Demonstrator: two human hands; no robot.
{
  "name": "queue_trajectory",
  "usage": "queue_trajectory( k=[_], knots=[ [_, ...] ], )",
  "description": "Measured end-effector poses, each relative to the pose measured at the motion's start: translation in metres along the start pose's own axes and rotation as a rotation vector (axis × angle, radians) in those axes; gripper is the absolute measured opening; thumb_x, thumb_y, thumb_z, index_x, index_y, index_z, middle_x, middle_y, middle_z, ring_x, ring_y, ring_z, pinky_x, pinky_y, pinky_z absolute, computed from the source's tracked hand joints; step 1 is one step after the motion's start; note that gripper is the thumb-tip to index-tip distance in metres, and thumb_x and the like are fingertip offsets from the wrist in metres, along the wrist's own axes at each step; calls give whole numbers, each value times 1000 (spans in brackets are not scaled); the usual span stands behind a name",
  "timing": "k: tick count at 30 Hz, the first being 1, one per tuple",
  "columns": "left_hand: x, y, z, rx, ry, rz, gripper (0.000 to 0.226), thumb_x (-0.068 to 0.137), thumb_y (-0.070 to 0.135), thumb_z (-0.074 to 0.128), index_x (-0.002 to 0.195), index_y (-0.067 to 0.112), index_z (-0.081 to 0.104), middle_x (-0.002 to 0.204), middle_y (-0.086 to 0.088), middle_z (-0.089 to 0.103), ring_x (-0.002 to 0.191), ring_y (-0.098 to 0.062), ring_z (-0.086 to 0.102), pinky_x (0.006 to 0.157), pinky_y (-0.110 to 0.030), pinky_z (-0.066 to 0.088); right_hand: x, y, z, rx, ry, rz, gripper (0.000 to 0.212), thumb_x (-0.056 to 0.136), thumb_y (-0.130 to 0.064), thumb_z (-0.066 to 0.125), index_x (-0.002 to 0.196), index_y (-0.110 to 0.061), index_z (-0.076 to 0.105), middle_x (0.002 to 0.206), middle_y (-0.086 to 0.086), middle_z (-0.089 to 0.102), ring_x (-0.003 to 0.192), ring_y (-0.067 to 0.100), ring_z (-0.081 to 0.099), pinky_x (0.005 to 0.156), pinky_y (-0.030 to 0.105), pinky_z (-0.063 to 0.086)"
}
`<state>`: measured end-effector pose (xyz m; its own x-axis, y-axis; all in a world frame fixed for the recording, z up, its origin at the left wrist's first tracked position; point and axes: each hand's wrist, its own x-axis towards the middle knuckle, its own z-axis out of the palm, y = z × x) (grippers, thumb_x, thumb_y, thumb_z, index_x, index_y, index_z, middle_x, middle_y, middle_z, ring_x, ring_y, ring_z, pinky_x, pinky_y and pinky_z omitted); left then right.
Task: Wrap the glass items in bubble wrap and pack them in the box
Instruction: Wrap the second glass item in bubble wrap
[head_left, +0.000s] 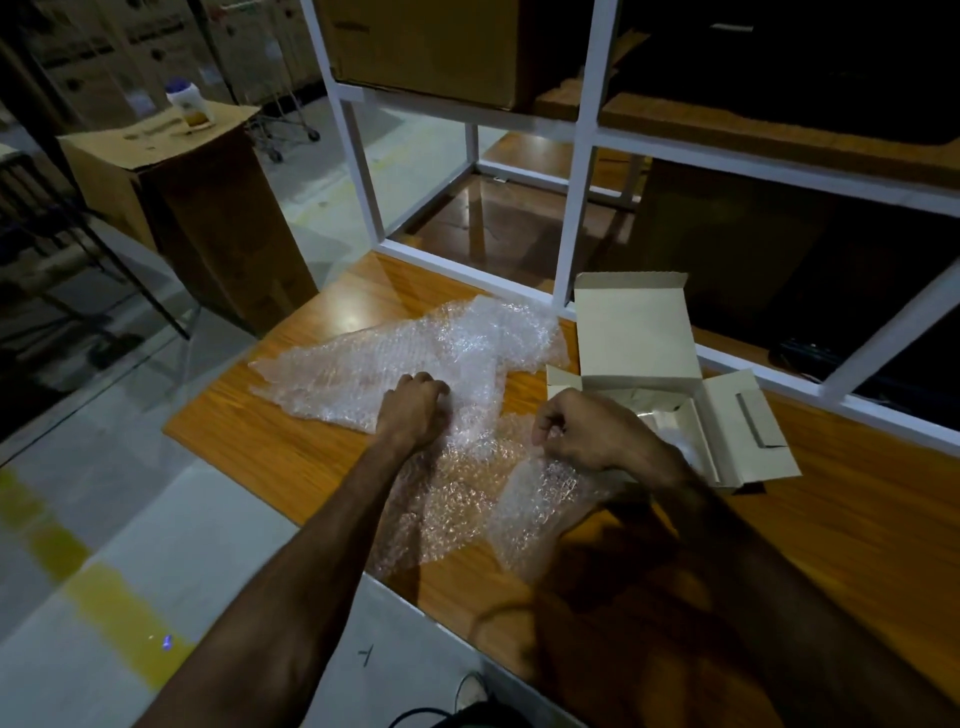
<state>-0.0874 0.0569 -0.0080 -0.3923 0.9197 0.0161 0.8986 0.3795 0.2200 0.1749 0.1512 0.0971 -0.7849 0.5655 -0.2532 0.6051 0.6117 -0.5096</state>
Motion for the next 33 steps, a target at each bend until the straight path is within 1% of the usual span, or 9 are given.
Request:
queue_trajectory(
  k=[5, 9, 12, 16, 18, 22, 27, 29, 33],
  knots=[
    [5, -11, 0, -127, 58, -35, 14, 89, 3, 72, 94, 16, 75, 100, -4, 75, 93, -22, 71, 77, -32, 57, 6, 2, -5, 21, -38, 6, 9, 89, -20, 79, 87, -29, 78, 87, -20, 68, 86, 2, 61, 82, 37, 56],
    [8, -15, -6, -328, 131, -22, 15, 94, 4, 65, 90, 17, 69, 92, -1, 72, 87, -20, 68, 76, -34, 55, 11, 3, -11, 57, -72, 6, 8, 89, -20, 80, 89, -27, 79, 95, -18, 70, 92, 3, 61, 83, 37, 55],
    [20, -9, -35, -572, 183, -115, 12, 100, 10, 62, 90, 14, 67, 92, 1, 73, 89, -16, 68, 82, -34, 54, 16, 0, -21, 80, -100, -28, 14, 94, -12, 74, 94, -26, 77, 104, -11, 70, 99, 7, 61, 77, 28, 49],
    [32, -6, -92, -970, 245, -206, 10, 97, 2, 53, 93, 6, 60, 97, -9, 75, 97, -24, 74, 83, -44, 60, 23, -4, -34, 124, -93, -45, 26, 97, -4, 68, 92, -29, 73, 104, -15, 65, 95, 2, 58, 73, 22, 44],
    [33, -4, -116, -1033, 264, -195, 12, 104, 3, 46, 102, 3, 58, 101, -15, 73, 92, -31, 75, 78, -45, 63, 28, -6, -37, 140, -98, -64, 30, 97, 0, 66, 93, -28, 74, 102, -15, 66, 94, 3, 59, 73, 21, 46],
    [35, -1, -143, -940, 270, -131, 18, 110, 19, 50, 111, 2, 54, 99, -27, 69, 75, -40, 73, 65, -50, 65, 40, -16, -40, 137, -52, -96, 37, 97, 6, 58, 94, -25, 78, 110, -5, 73, 106, 14, 65, 93, 31, 54],
    [40, 6, -173, -864, 307, -67, 18, 110, 18, 53, 110, 0, 56, 83, -17, 66, 55, -21, 65, 46, -30, 51, 58, -27, -53, 21, 18, -125, 35, 96, 6, 57, 96, -16, 84, 108, -1, 78, 101, 14, 70, 99, 40, 58],
    [43, 9, -182, -908, 293, -82, 16, 109, 17, 53, 108, 1, 56, 81, -18, 64, 51, -18, 61, 41, -28, 46, 65, -29, -55, -40, 66, -106, 29, 97, 1, 60, 100, -18, 83, 114, -1, 77, 108, 18, 69, 103, 40, 55],
    [51, 12, -193, -1145, 316, -276, 9, 109, 11, 53, 106, 3, 55, 84, -14, 57, 49, -16, 55, 41, -27, 47, 80, -28, -51, -96, 307, -91, 24, 99, -7, 64, 118, -17, 76, 131, 3, 69, 128, 25, 60, 120, 48, 36]
  ],
)
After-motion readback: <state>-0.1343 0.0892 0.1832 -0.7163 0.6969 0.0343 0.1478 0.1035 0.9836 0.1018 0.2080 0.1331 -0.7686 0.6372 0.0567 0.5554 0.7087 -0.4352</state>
